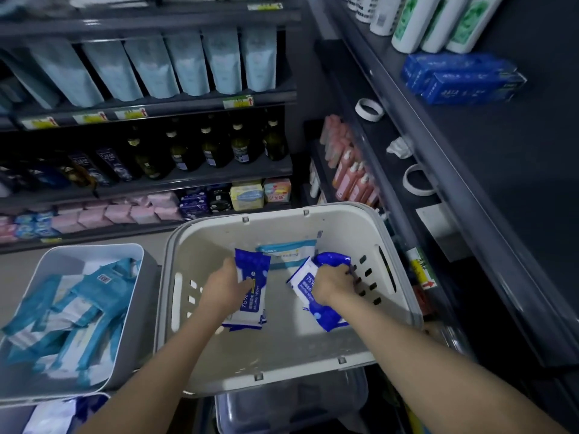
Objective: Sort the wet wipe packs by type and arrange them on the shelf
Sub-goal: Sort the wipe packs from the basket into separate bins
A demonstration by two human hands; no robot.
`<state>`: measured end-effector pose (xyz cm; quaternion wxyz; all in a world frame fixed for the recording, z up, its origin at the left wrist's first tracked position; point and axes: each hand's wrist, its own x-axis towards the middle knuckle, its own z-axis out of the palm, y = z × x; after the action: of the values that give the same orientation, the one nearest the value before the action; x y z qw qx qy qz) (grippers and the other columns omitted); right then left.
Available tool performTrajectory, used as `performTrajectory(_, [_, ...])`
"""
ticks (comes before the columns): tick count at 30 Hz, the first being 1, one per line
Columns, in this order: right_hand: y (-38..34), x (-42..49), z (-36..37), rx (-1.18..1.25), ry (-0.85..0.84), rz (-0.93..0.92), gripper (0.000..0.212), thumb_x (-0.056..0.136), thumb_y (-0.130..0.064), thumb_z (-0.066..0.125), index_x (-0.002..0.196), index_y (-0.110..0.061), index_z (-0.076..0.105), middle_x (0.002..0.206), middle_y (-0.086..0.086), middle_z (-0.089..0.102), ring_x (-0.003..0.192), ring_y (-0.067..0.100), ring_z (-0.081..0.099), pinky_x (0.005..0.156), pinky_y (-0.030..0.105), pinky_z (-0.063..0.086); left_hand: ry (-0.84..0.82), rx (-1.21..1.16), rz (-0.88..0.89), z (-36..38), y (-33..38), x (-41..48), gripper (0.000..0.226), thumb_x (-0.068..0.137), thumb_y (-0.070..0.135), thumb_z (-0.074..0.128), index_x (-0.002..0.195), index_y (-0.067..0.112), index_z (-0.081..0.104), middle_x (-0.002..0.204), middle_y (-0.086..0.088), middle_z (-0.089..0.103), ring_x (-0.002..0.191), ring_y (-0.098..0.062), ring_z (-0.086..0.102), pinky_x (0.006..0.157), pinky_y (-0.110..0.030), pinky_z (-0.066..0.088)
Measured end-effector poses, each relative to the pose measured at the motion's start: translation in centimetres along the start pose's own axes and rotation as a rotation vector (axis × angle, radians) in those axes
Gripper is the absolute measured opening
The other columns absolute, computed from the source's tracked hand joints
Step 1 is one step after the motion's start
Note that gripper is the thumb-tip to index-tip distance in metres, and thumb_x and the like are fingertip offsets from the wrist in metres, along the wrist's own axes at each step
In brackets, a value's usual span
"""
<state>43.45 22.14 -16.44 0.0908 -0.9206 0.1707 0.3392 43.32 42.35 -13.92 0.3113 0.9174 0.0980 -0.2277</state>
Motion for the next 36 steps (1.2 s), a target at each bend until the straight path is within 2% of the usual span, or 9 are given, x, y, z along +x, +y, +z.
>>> performTrajectory(3, [-0.4,0.1,1.0,-0.014,-0.046,-0.097,0.032,0.092,-0.021,0.054,0.122,-0.008,0.054,0.136,0.019,0.039,0.124,0.032,0.042,0.098,0.036,0.04,0.011,-0.047,0.033,-1.1,-0.3,-0.5,0.025,0.092,0.018,0.059,0.111,0.011,0.044,0.094,-0.006,0.058,0.073,-0.019,0.056,0.052,-0.025,0.042])
performTrajectory(7, [-0.5,0.4,1.4,0.029,-0.082,-0.134,0.023,0.085,-0.02,0.057,0.067,-0.014,0.043,0.103,0.012,0.053,0.104,0.026,0.05,0.075,0.027,0.042,0.021,-0.054,0.056,-2.2,-0.6,-1.2,0.021,0.093,0.016,0.057,0.106,0.014,0.041,0.086,-0.003,0.056,0.063,-0.012,0.053,0.047,-0.025,0.037])
performTrajectory(10, [0.2,0.7,0.9,0.107,0.022,0.005,0.014,0.08,-0.028,0.055,0.079,-0.014,0.053,0.121,0.015,0.051,0.109,0.031,0.051,0.088,0.033,0.048,0.021,-0.075,0.043,-2.6,-0.9,-1.5,0.022,0.093,0.017,0.058,0.106,0.017,0.04,0.091,-0.004,0.057,0.064,-0.009,0.053,0.047,-0.023,0.037])
performTrajectory(14, [0.1,0.4,1.3,0.389,-0.027,0.19,0.089,0.065,-0.042,0.08,0.135,-0.008,0.036,0.136,0.016,0.043,0.118,0.031,0.049,0.093,0.037,0.049,0.019,-0.144,0.026,-2.6,-1.1,-1.9,0.025,0.093,0.016,0.059,0.112,0.013,0.043,0.095,-0.001,0.056,0.066,-0.004,0.052,0.048,-0.02,0.038])
performTrajectory(17, [-0.4,0.2,1.9,0.443,0.048,0.264,0.114,0.043,-0.043,0.089,0.133,-0.013,0.026,0.126,0.013,0.048,0.111,0.033,0.053,0.086,0.043,0.053,0.032,-0.188,0.031,-2.8,-1.1,-2.2,0.024,0.092,0.015,0.06,0.109,0.017,0.042,0.089,0.003,0.056,0.066,-0.002,0.053,0.048,-0.019,0.039])
performTrajectory(19, [-0.3,0.1,1.7,0.468,0.097,0.293,0.098,0.03,-0.044,0.092,0.112,-0.012,0.048,0.108,0.006,0.06,0.095,0.028,0.061,0.075,0.039,0.056,0.046,-0.216,0.028,-2.9,-1.2,-2.3,0.024,0.092,0.015,0.06,0.107,0.018,0.042,0.085,0.005,0.055,0.066,-0.002,0.054,0.048,-0.019,0.039])
performTrajectory(23, [-0.6,-0.4,1.1,0.734,-0.141,0.216,0.036,0.062,-0.012,0.087,0.089,-0.009,0.063,0.086,0.008,0.066,0.08,0.027,0.066,0.068,0.036,0.057,0.062,-0.234,0.029,-3.0,-1.1,-2.6,0.022,0.092,0.014,0.06,0.105,0.017,0.043,0.08,0.008,0.053,0.066,-0.002,0.053,0.048,-0.018,0.039])
performTrajectory(26, [-0.7,-0.4,1.1,0.797,-0.187,0.151,0.032,0.066,0.0,0.082,0.092,-0.006,0.066,0.094,0.013,0.071,0.087,0.029,0.068,0.082,0.044,0.057,0.061,-0.257,0.026,-3.0,-1.0,-2.9,0.022,0.092,0.013,0.06,0.106,0.016,0.043,0.08,0.01,0.053,0.067,-0.003,0.055,0.048,-0.017,0.039])
performTrajectory(36, [1.2,-1.7,-5.2,0.993,-0.229,-0.085,0.041,0.069,-0.006,0.083,0.104,-0.008,0.063,0.094,0.013,0.073,0.08,0.029,0.072,0.063,0.039,0.059,0.152,-0.308,-0.008,-3.1,-0.6,-3.7,0.029,0.09,0.015,0.063,0.107,0.017,0.04,0.083,0.003,0.059,0.067,-0.01,0.061,0.051,-0.026,0.05])
